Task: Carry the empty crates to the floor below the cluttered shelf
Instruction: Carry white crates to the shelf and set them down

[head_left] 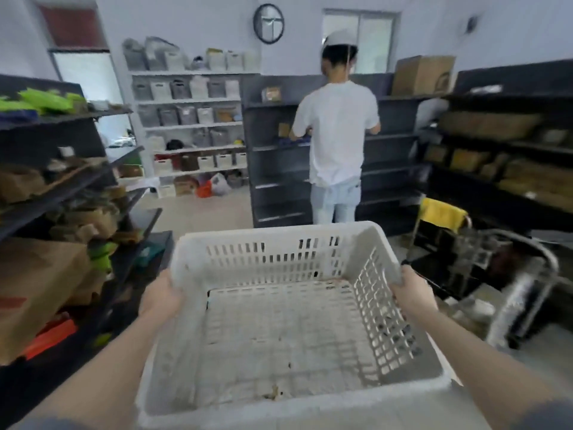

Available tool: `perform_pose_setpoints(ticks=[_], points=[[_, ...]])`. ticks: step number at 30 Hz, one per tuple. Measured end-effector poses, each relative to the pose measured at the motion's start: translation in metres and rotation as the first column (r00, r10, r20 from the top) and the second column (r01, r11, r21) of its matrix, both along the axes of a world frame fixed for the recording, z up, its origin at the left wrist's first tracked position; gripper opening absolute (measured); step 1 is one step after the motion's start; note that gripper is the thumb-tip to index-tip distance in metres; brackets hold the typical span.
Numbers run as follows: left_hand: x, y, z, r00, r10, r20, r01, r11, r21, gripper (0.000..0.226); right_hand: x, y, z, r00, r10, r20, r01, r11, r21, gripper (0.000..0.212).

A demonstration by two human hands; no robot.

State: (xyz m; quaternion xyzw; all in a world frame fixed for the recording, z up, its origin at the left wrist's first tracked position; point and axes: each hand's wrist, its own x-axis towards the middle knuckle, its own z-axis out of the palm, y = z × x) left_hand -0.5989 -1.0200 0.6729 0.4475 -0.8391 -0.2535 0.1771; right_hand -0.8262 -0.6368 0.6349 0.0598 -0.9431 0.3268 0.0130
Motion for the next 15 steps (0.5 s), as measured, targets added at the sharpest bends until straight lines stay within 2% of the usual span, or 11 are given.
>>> perform_pose_setpoints(ticks=[3, 7, 10, 13, 15], points=[[-0.058, 0.072, 0.013, 0.988, -0.152, -0.011, 0.153, 0.987, 0.053, 0.028, -0.001, 0.103, 0.012, 0.991, -0.137, 0.013, 0.137, 0.991, -0.006, 0.014], [-0.162, 0.163, 0.005, 0.923, -0.385, 0.018, 0.379, 0.914, 0.144, 0.033, 0.004, 0.249, 0.017, 0.944, -0.328, 0.006, 0.328, 0.943, 0.05, 0.011], [-0.211, 0.271, 0.013, 0.833, -0.537, 0.13, 0.524, 0.843, 0.125, 0.037, 0.026, 0.355, 0.019, 0.872, -0.49, 0.022, 0.487, 0.87, 0.071, 0.014], [-0.244, 0.392, 0.024, 0.736, -0.661, 0.146, 0.642, 0.75, 0.157, 0.028, 0.051, 0.457, 0.022, 0.768, -0.639, 0.028, 0.639, 0.769, 0.034, 0.013], [-0.272, 0.463, 0.023, 0.679, -0.72, 0.143, 0.7, 0.694, 0.168, 0.034, 0.067, 0.517, 0.022, 0.7, -0.713, 0.039, 0.713, 0.701, 0.024, 0.011]])
